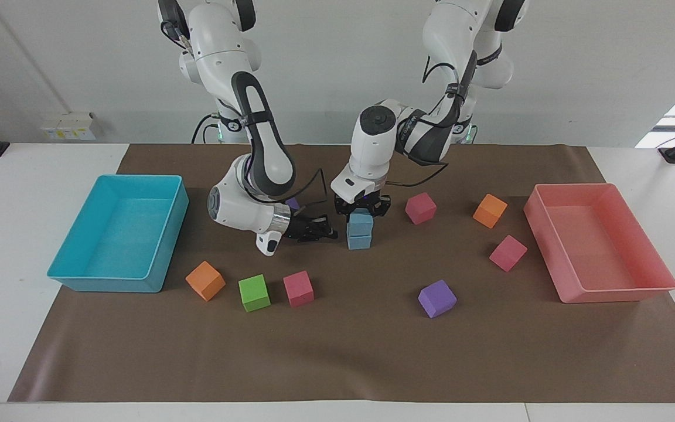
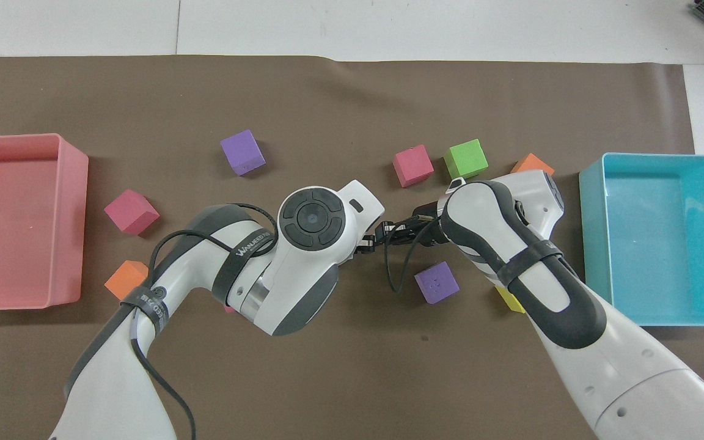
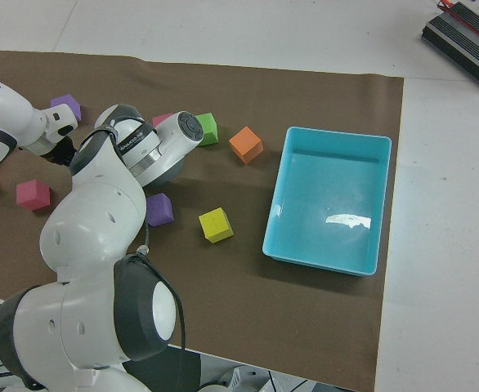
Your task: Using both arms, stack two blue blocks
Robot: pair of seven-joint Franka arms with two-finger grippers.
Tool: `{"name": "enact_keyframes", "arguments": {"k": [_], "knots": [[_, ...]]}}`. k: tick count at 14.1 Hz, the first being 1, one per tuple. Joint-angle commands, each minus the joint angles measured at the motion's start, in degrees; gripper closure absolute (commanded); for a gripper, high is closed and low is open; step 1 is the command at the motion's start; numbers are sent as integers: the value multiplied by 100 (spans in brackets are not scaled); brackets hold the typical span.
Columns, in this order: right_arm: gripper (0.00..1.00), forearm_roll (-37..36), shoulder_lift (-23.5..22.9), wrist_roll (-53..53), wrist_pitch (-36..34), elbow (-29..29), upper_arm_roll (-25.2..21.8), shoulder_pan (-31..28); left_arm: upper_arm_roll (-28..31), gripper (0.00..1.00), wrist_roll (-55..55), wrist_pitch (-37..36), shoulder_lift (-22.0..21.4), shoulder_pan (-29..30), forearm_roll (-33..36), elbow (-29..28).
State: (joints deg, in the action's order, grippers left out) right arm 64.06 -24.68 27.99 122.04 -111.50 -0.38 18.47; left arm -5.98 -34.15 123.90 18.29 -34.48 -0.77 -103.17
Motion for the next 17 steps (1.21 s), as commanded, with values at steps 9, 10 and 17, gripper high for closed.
{"name": "enact_keyframes", "arguments": {"k": [9, 10, 17], "knots": [[100, 194, 43, 136, 92, -91, 20, -19, 114, 92, -74, 99, -36, -129, -72, -142], [100, 185, 43, 136, 92, -91, 20, -11, 114, 92, -74, 117, -36, -129, -72, -142], [100, 194, 43, 136, 100, -91, 20, -11, 114, 90, -74, 143, -28, -120, -72, -142]]}}
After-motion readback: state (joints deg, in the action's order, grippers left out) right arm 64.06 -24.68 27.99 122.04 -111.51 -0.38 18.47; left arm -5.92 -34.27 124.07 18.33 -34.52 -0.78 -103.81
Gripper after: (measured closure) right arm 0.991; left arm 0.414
